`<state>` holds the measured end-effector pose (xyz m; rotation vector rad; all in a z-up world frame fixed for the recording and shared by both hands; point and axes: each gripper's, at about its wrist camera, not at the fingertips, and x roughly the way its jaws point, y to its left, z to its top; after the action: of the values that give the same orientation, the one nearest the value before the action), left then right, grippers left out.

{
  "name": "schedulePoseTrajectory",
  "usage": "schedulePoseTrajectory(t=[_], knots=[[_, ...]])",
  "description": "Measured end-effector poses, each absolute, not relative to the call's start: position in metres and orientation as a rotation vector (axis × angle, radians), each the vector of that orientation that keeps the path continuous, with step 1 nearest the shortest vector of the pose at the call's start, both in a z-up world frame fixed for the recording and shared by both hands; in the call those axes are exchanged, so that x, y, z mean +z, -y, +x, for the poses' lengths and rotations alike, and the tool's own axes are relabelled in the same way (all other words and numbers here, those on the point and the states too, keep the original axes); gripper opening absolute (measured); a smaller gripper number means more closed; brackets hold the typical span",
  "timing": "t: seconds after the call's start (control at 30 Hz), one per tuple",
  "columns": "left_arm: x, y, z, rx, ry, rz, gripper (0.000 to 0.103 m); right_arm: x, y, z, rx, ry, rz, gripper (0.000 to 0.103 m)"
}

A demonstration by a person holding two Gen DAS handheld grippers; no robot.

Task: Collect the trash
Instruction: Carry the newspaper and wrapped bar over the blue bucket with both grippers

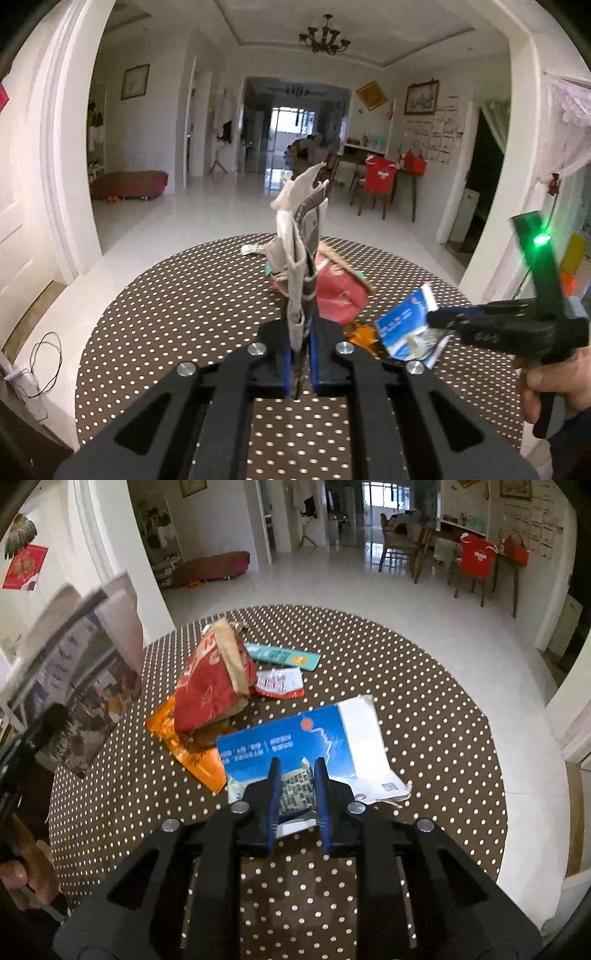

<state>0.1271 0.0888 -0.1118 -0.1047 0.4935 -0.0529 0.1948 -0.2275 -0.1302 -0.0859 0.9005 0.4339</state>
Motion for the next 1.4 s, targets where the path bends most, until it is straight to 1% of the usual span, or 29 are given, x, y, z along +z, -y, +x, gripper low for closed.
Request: schedulePoseTrajectory(t=[0.07, 0.17, 0.3, 0.33, 0.37, 0.4, 0.5, 0.6, 0.77, 1.0, 1.17, 1.4], knots=[[-0.111, -0.083, 0.124, -0.067, -0.489, -0.101, 0.007, -0.136, 0.219, 0.193, 0.454, -0.914, -0.118, 0.049], [-0.116, -0.080, 0.121, -0.078, -0.498, -0.106, 0.007, -0.145, 0.207, 0.197, 0.475, -0.930, -0.142, 0.054], [-0.120, -0.080, 0.116, -0.088, -0.509, -0.116, 0.007, -0.153, 0.189, 0.199, 0.496, -0.944, -0.205, 0.055], [-0.121, -0.080, 0.114, -0.089, -0.510, -0.116, 0.007, -0.155, 0.184, 0.199, 0.509, -0.951, -0.222, 0.055], [-0.122, -0.080, 0.112, -0.089, -0.512, -0.119, 0.007, -0.156, 0.179, 0.198, 0.521, -0.950, -0.247, 0.048], [-0.122, -0.083, 0.111, -0.088, -0.513, -0.121, 0.007, -0.157, 0.173, 0.196, 0.551, -0.956, -0.266, 0.037], [-0.123, -0.086, 0.109, -0.084, -0.516, -0.128, 0.007, -0.157, 0.167, 0.193, 0.575, -0.958, -0.248, 0.025], [-0.119, -0.085, 0.109, -0.084, -0.514, -0.129, 0.007, -0.151, 0.171, 0.187, 0.581, -0.935, -0.208, 0.023], [-0.108, -0.082, 0.110, -0.094, -0.497, -0.131, 0.007, -0.126, 0.193, 0.172, 0.577, -0.857, -0.115, 0.023], [-0.090, -0.052, 0.121, -0.143, -0.483, -0.104, 0.007, -0.083, 0.256, 0.154, 0.493, -0.735, 0.020, 0.023], [-0.081, -0.005, 0.138, -0.223, -0.506, -0.063, 0.007, -0.072, 0.325, 0.146, 0.380, -0.691, 0.137, 0.023], [-0.080, 0.082, 0.159, -0.364, -0.540, 0.006, 0.007, -0.078, 0.444, 0.128, 0.173, -0.669, 0.283, 0.023]])
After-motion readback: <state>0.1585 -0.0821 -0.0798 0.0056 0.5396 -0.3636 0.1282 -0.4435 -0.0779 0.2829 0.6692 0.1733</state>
